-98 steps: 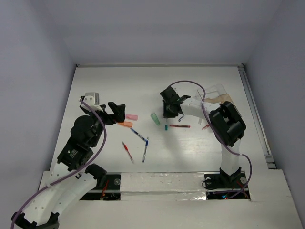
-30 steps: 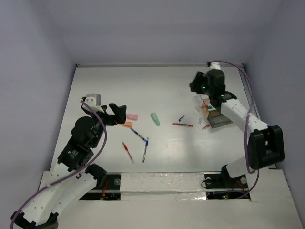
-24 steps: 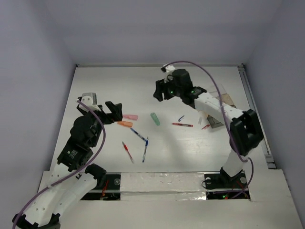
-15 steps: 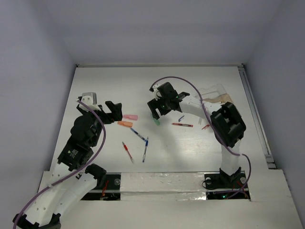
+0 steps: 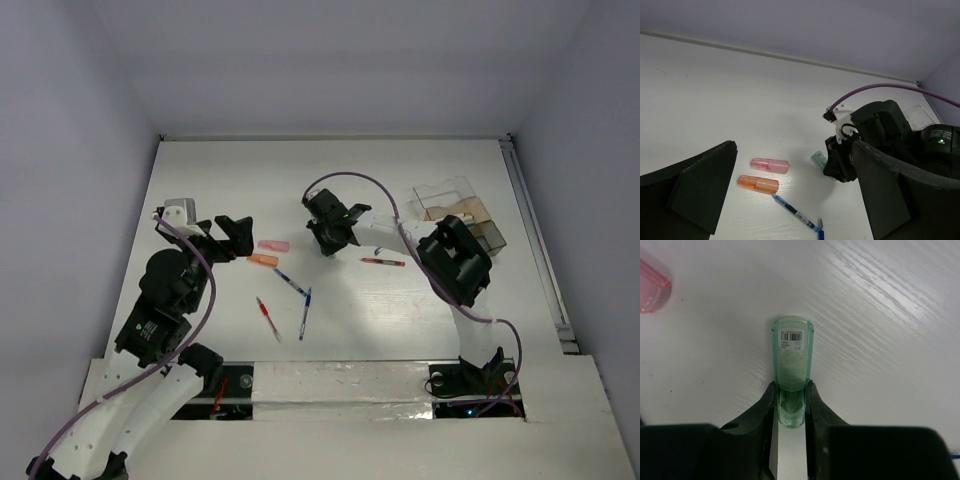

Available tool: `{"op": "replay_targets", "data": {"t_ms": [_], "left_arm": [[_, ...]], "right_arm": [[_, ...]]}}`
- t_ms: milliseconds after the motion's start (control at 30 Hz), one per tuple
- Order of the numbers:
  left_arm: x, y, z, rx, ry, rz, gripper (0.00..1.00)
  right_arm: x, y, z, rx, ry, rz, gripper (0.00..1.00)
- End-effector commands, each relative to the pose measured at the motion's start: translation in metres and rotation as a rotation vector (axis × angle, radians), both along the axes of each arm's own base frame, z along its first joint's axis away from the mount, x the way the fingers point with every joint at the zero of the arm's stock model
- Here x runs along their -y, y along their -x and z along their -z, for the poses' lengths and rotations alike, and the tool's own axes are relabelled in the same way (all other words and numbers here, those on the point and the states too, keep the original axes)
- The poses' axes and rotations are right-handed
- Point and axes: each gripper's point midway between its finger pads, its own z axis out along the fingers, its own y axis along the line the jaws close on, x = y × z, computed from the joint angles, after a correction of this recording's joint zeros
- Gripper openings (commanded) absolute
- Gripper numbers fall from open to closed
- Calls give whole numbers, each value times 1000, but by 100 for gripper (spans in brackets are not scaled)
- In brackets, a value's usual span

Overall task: Sort the stationery into containers
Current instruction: Pick up the pen from the center of the board, then place the pen in the storage box.

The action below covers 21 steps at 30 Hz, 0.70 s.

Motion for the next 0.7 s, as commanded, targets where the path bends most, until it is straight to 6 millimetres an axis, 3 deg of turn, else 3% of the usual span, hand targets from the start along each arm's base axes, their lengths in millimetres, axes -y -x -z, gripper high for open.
{"op": "replay_targets", "data": {"t_ms": [0, 33, 100, 133, 167, 200, 233, 267, 300, 333, 367, 400, 433, 467, 500, 567, 667], "left_arm": [[2, 4, -16, 62, 35, 24, 99], [4, 7, -18, 70, 40, 38, 99], [7, 10, -21, 81, 46, 58, 99], [10, 13, -22, 87, 49, 76, 99], [14, 15, -23, 90, 50, 96, 99], [16, 16, -22, 89, 48, 111, 99], [20, 19, -25, 94, 51, 131, 99], [22, 21, -25, 97, 53, 142, 99], [25, 24, -27, 103, 56, 159, 99], [25, 28, -31, 118, 65, 171, 99], [27, 30, -32, 123, 69, 180, 99], [29, 33, -34, 129, 73, 196, 99], [30, 36, -36, 135, 78, 205, 99], [31, 37, -36, 138, 79, 212, 99], [32, 39, -37, 140, 81, 218, 99], [34, 41, -37, 142, 84, 231, 99], [39, 44, -38, 143, 86, 255, 99]], "right_arm": [[12, -20, -8, 100, 40, 203, 9], [22, -31, -21, 150, 35, 268, 6], [37, -53, -74, 246, -113, 410, 6], [54, -49, -76, 254, -138, 460, 6], [67, -51, -91, 283, -189, 512, 6], [80, -54, -138, 358, -329, 602, 5], [119, -51, -130, 374, -310, 705, 6], [137, -47, -138, 396, -334, 765, 5], [162, -39, -168, 462, -410, 860, 5], [188, -35, -172, 492, -416, 940, 5], [210, -17, -154, 484, -372, 997, 6], [228, -10, -157, 505, -402, 1077, 6], [250, 3, -173, 549, -447, 1147, 6], [274, 9, -172, 563, -451, 1218, 6], [289, 21, -157, 550, -441, 1269, 6], [320, 34, -163, 596, -474, 1359, 6], [338, 44, -153, 590, -459, 1417, 7]]}}
